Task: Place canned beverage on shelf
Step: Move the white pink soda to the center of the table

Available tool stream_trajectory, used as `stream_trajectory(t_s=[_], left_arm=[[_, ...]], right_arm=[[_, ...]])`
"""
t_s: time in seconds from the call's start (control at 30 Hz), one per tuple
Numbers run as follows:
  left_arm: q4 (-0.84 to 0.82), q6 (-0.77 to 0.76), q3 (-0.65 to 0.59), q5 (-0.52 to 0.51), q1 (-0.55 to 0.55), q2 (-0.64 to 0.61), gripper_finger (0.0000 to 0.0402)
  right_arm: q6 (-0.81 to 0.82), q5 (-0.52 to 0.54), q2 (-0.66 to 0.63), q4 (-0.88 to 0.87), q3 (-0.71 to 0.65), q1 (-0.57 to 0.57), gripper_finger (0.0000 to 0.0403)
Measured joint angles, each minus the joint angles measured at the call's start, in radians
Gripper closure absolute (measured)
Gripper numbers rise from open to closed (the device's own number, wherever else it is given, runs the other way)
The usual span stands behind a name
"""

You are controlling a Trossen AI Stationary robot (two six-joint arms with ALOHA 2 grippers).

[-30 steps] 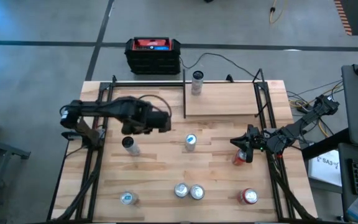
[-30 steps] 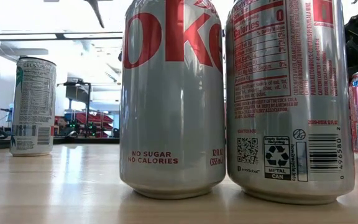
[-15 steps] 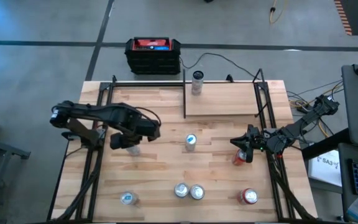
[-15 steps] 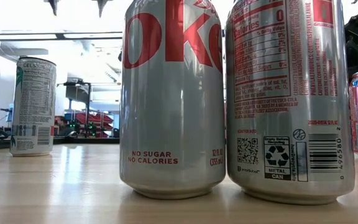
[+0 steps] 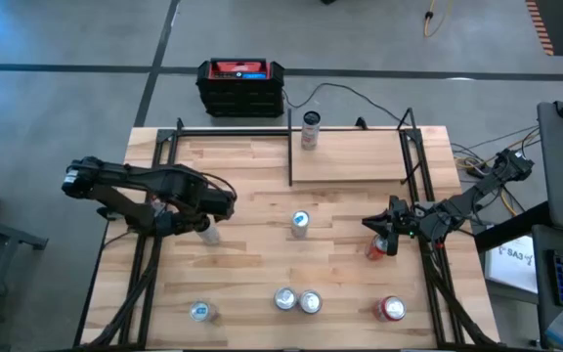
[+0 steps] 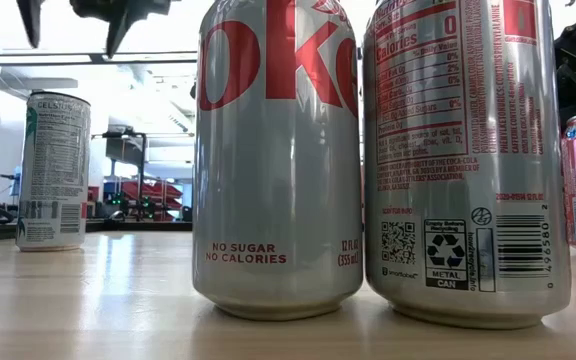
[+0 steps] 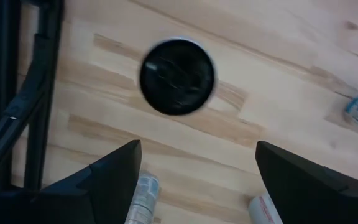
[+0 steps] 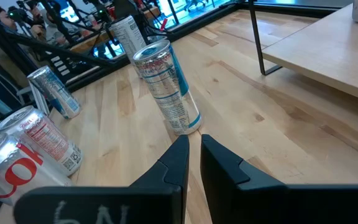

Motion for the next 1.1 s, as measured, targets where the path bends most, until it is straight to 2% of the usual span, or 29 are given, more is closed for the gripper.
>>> stream_trajectory(t_s=[0.47,0.83,1.1], left_arm=[[0.020,0.002,-0.115,-0.088,0.001,-0.018,0.0102],[0.169,-0.006,-0.250,-0.067,0.001,-0.016,0.0102],[0.226,-0.006,-0.304,-0.064,0.001,-0.018,0.0102]], right_arm=[[0.000,0.000,0.000,0.000,0.000,0.000,0.0374],[0.000,0.000,0.000,0.000,0.000,0.000,0.0374],[0.000,0.000,-0.001,0.000,0.000,0.000,0.0374]])
